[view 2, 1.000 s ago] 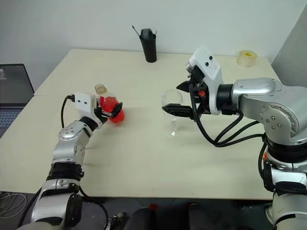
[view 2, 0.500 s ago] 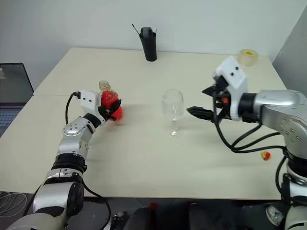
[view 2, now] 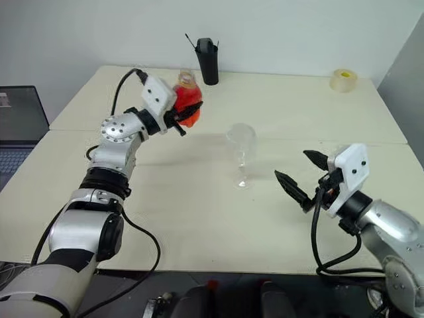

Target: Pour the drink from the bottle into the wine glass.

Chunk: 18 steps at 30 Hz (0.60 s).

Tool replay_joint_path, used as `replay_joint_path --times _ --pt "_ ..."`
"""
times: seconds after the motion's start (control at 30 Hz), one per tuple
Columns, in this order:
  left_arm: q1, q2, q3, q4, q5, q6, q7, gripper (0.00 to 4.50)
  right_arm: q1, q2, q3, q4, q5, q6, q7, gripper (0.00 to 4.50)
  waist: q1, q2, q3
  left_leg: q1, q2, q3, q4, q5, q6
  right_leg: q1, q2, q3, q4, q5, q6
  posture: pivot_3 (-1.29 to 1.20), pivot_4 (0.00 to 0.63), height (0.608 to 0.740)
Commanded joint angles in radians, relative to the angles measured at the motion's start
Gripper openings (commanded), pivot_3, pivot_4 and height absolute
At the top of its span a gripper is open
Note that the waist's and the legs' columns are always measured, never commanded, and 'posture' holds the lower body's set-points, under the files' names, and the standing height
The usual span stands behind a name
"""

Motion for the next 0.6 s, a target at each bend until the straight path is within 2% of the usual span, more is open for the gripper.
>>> replay_joint_path --times 0.03,0.3,0.6 --pt "-0.078 -0.008 -0.019 0.041 0.052 -0.114 0.055 0.95 0.074 0.019 0.085 -0.039 -0.158 -0.175 -0.044 4.50 -0.002 0.000 0.000 0.000 0.000 0.000 0.000 0.000 0.000 0.000 0.000 0.000 0.000 0.000 0.000 0.00 0.150 0.740" --pt "-0.134 -0.056 -0.048 0.126 0.115 -0.230 0.124 0.95 0.105 0.074 0.176 -0.018 -0.268 -0.306 -0.079 4.50 -0.012 0.000 0.000 0.000 -0.002 -0.002 0.001 0.001 -0.003 0.000 -0.001 0.000 0.001 0.000 0.000 0.00 0.150 0.740" --pt "-0.156 -0.015 -0.136 0.166 0.276 -0.386 0.266 0.95 0.057 0.080 0.208 -0.005 -0.283 -0.309 -0.077 4.50 -0.013 0.000 0.000 0.000 -0.002 -0.002 0.002 0.002 -0.003 0.000 -0.002 0.000 0.003 0.000 0.000 0.00 0.150 0.740"
